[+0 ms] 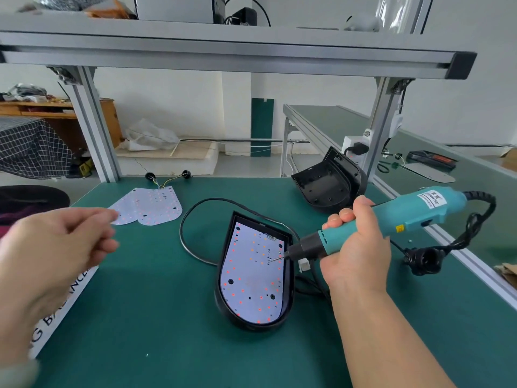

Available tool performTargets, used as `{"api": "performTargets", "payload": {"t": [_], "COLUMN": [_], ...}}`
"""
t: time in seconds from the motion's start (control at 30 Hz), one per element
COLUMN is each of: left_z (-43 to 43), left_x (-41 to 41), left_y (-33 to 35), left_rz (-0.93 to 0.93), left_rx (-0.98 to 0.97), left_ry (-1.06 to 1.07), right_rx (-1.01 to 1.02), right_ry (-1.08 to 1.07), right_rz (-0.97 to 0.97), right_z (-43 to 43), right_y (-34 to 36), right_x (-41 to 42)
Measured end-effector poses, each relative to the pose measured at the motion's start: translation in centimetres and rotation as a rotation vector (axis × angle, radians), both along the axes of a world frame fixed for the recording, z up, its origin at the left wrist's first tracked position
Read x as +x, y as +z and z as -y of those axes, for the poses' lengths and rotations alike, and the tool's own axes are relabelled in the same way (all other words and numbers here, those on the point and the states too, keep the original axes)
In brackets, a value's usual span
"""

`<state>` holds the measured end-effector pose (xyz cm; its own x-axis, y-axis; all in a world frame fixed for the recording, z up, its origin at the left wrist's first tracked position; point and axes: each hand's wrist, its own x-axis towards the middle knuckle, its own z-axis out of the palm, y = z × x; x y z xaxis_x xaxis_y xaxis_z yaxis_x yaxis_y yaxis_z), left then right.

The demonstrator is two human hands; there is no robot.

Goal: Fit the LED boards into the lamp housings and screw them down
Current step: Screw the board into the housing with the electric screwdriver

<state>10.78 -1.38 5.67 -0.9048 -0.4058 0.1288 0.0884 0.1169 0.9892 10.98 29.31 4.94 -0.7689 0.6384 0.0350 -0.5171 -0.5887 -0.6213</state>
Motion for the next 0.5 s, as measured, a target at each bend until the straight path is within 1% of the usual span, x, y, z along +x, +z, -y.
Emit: {"api": "performTargets", "payload": {"t": [0.07, 0.17, 0.27, 0.4, 0.43, 0.5], "left_z": [-3.7, -8.2, -11.1, -13.4, -13.6, -13.9], "left_x": [0.3, 0.1, -0.2, 0.3, 0.6, 1.3], "left_y": [0.5, 0.4, 0.4, 0.0, -0.2, -0.2], "left_rz": [0.005, 0.024, 0.027, -0.037, -0.044, -0.04], "left_rx": [0.037, 0.205, 0.21, 0.149, 0.157, 0.242], "left_ry": [-0.149, -0.332, -0.388, -0.378, -0.386, -0.432], "right_rx": [-0.017, -0.048, -0.083, -0.171, -0.186, -0.213], "right_ry": [0.003, 0.007, 0.035, 0.07, 0.068, 0.072], "right_rz": [0.0, -0.006, -0.024, -0.075, -0.089, -0.115], "right_z": [-0.2, -0.4, -0.5, -0.6, -0.6, -0.6], "right_y": [0.1, 0.1, 0.2, 0.8, 0.9, 1.3], "right_x": [0.0, 0.1, 0.1, 0.5, 0.6, 0.9]}}
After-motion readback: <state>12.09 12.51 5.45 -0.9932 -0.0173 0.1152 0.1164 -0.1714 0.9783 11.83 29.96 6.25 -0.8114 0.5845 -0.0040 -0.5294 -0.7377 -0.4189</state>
